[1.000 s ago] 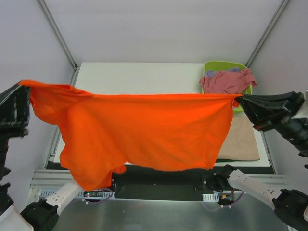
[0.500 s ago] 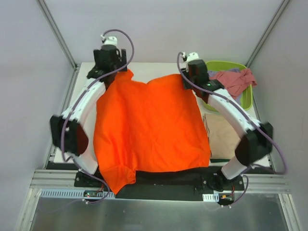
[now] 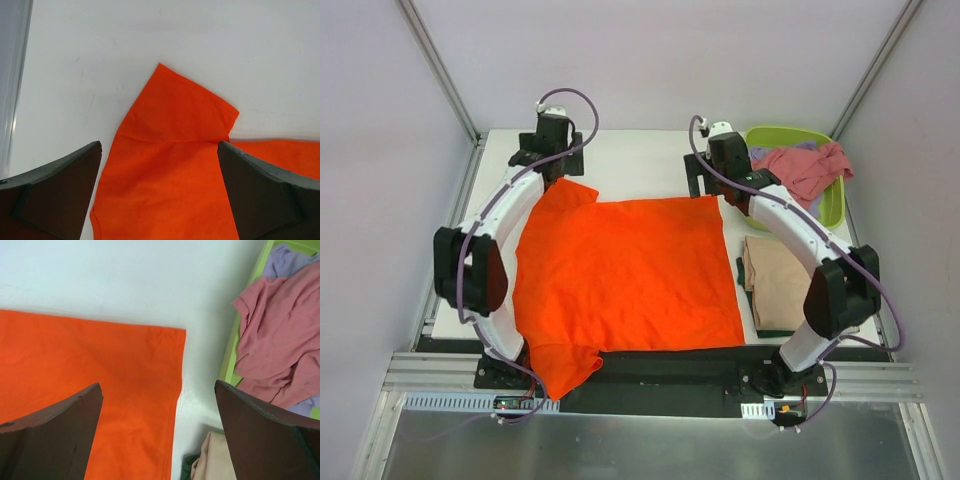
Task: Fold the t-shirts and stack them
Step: Flatten out the tshirt
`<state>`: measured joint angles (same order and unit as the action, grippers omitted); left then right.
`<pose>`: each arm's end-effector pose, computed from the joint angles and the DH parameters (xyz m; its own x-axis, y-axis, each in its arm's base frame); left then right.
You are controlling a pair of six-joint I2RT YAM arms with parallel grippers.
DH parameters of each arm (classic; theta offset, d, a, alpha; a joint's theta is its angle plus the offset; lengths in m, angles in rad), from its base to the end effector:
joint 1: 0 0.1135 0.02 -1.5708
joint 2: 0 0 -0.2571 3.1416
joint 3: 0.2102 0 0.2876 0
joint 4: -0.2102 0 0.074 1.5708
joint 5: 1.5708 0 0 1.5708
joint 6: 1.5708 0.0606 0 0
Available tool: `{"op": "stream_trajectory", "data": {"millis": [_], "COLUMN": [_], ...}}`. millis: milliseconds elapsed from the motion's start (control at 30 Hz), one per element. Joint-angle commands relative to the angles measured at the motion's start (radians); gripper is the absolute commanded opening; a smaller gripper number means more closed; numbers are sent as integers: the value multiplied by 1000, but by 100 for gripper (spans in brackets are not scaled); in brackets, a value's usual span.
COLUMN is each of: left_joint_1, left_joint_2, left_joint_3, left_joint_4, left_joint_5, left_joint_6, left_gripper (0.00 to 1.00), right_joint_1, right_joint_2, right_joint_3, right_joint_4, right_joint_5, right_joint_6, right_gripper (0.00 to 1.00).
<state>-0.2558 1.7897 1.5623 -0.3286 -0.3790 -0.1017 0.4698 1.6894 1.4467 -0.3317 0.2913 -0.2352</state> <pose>0.4643 -0.0983 0.2907 -0.5010 0.0335 -0.8648 -0.1204 0.9868 0.1080 0.4080 0.1876 0.2877 -0.4202 -0.4637 -0.7800 -0.3255 0.8794 -0.3474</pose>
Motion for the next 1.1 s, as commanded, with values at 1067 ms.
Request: {"op": "stream_trajectory", "data": {"millis": [1067], "left_joint_1": [194], "left_joint_2": [6], "left_joint_3": [-409], "left_joint_4": [42], "left_joint_5": [318], "left_joint_6": [-452], "left_gripper": [99], "right_joint_1": [-37], "right_joint_2": [269], "right_joint_3": [-76], "right_joint_4": [-118], "right_joint_5": [-317], "right_joint_6": [304], "right_gripper": [96]}}
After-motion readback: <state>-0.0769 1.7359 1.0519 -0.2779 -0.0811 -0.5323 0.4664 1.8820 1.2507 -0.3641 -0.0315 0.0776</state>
